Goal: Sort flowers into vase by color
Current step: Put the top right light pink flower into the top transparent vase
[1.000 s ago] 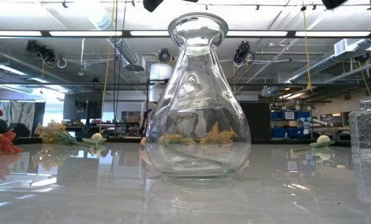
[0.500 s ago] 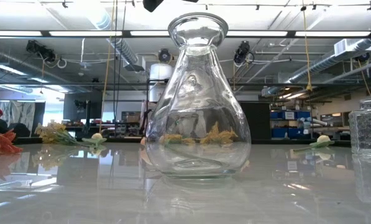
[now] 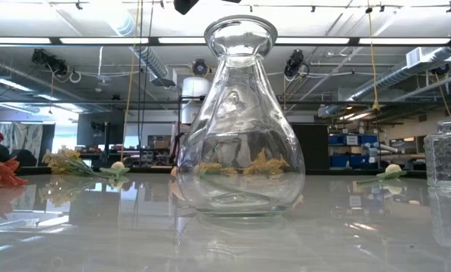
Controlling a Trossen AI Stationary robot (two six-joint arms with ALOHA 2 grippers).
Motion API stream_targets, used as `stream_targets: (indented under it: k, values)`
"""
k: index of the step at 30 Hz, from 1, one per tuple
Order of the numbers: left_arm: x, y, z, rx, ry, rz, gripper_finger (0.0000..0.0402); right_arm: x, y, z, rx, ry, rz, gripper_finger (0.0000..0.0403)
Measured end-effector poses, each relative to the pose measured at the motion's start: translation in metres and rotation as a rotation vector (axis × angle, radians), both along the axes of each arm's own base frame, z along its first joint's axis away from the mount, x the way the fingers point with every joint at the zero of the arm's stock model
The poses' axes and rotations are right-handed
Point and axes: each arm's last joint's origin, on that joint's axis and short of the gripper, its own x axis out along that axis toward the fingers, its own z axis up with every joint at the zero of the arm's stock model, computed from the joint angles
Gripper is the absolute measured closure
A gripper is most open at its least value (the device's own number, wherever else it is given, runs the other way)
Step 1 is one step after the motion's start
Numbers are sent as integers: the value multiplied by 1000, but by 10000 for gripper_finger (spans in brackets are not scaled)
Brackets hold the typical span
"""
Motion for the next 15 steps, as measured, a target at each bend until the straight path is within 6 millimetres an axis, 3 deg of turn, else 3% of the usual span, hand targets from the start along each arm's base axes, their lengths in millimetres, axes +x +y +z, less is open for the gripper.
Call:
stream_targets:
  k: [15]
  values:
    - [0,0,0,0,0,0,214,36,-26,-8,138,97,-673,250]
